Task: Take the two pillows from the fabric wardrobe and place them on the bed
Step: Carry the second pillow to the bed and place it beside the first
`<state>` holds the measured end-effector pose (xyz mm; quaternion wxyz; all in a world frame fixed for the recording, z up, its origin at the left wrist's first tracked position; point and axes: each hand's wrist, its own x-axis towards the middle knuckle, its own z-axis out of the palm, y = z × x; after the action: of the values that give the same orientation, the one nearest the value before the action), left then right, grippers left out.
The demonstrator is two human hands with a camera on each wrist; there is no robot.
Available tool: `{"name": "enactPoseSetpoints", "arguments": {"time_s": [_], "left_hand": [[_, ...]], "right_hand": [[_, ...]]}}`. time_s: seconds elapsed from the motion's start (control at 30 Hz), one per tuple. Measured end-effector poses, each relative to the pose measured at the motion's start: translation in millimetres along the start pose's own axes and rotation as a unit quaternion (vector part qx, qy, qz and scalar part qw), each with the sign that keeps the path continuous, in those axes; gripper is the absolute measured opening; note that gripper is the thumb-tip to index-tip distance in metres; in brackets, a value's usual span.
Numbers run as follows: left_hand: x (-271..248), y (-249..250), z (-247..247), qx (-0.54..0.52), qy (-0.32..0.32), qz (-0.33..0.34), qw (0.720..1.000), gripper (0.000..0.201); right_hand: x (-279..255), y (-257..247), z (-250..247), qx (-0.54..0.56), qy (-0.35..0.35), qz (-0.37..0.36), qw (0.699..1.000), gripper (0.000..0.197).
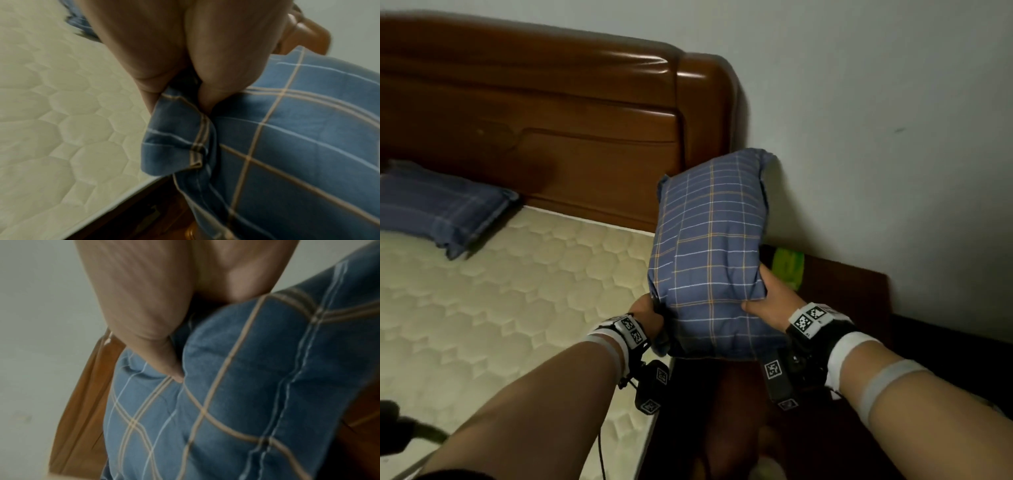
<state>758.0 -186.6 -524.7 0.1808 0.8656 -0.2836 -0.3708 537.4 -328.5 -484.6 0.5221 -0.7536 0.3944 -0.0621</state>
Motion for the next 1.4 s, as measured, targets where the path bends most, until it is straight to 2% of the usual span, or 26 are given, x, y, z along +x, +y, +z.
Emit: {"name": "enactPoseSetpoints", "arguments": {"time_s": [0.23,0.33,0.43,0.57,0.7,0.97,1.07,1.13,1.2,1.27,1.33,1.4], "left_hand": [[4.5,-23.6,-32.6,-0.087,0.111,-0.093,0.986,0.043],[-3.5,-41.8,-42.0,-0.098,0.155,-0.141,0.973,0.041],[-14.4,-64.5,-40.5,-0.138,0.186,-0.187,0.955,0.043],[-7.4,-88.9,-37.8,-0.201,0.251,-0.21,0.923,0.038],[24.8,-104.2,-43.7,-0.26,0.313,-0.213,0.888,0.03],[124.4,-135.0,-112.0,-0.334,0.381,-0.164,0.847,0.027],[166.2,-146.5,-143.4,-0.34,0.376,-0.157,0.848,0.03],[191.2,-153.9,-158.7,-0.335,0.35,-0.15,0.862,0.043],[209.3,-158.7,-165.5,-0.314,0.325,-0.157,0.878,0.058],[221.7,-158.8,-166.3,-0.294,0.295,-0.171,0.893,0.064],[227.8,-151.6,-166.6,-0.267,0.286,-0.176,0.903,0.059],[233.1,-136.6,-165.0,-0.237,0.285,-0.149,0.917,0.044]], "right_hand": [[87.4,-23.6,23.6,-0.105,-0.156,-0.104,0.977,0.082],[111.5,-33.8,43.3,-0.093,-0.234,-0.149,0.956,0.074],[132.5,-52.0,60.3,-0.073,-0.298,-0.146,0.94,0.069],[171.2,-89.1,77.8,-0.099,-0.306,-0.169,0.931,0.062],[224.8,-123.5,107.6,-0.161,-0.312,-0.198,0.915,0.061],[351.6,-197.4,174.6,-0.213,-0.29,-0.222,0.906,0.069],[397.1,-223.4,195.3,-0.216,-0.256,-0.229,0.914,0.066],[421.6,-232.0,203.1,-0.213,-0.227,-0.223,0.924,0.064],[439.9,-225.9,208.6,-0.225,-0.215,-0.2,0.929,0.063],[447.5,-210.0,212.4,-0.226,-0.223,-0.175,0.932,0.062],[444.1,-196.9,209.3,-0.224,-0.238,-0.166,0.93,0.056],[434.2,-185.6,200.0,-0.201,-0.237,-0.153,0.938,0.048]]}}
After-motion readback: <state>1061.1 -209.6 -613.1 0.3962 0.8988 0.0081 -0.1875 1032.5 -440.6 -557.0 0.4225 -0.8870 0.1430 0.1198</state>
